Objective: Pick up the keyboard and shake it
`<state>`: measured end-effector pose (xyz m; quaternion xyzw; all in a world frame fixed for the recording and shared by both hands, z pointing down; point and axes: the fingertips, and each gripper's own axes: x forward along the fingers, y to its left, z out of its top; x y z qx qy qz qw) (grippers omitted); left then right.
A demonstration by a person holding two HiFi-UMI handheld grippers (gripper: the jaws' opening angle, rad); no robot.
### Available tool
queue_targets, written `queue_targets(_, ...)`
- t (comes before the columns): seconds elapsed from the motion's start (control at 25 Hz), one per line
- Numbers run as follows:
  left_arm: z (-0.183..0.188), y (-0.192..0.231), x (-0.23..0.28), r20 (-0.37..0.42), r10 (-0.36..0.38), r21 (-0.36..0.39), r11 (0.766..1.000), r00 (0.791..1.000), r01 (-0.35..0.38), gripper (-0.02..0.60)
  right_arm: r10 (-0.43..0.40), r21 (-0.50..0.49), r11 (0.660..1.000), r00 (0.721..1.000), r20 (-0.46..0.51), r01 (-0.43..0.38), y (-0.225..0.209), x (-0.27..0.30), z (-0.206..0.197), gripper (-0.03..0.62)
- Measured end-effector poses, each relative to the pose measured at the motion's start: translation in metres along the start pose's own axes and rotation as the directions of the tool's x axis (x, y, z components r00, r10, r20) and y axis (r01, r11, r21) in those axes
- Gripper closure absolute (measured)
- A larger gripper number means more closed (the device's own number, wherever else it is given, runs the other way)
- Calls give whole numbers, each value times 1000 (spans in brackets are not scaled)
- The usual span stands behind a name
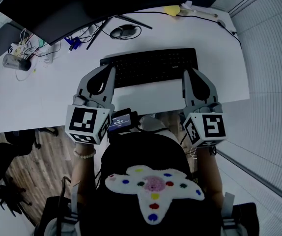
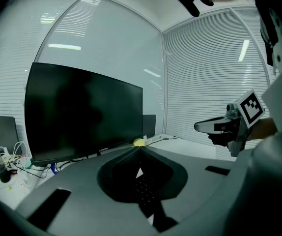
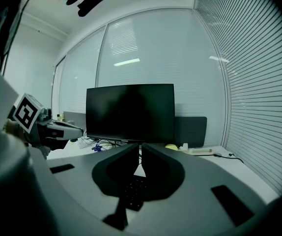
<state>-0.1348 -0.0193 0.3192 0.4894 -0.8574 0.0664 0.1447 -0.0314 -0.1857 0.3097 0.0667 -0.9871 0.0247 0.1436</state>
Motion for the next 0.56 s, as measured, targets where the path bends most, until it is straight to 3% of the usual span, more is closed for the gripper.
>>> queue_targets(0.56, -2, 4, 0, -7, 2, 6, 1000, 1000, -2, 565, 0, -7, 1000, 1000, -4, 0, 5, 5, -1, 552)
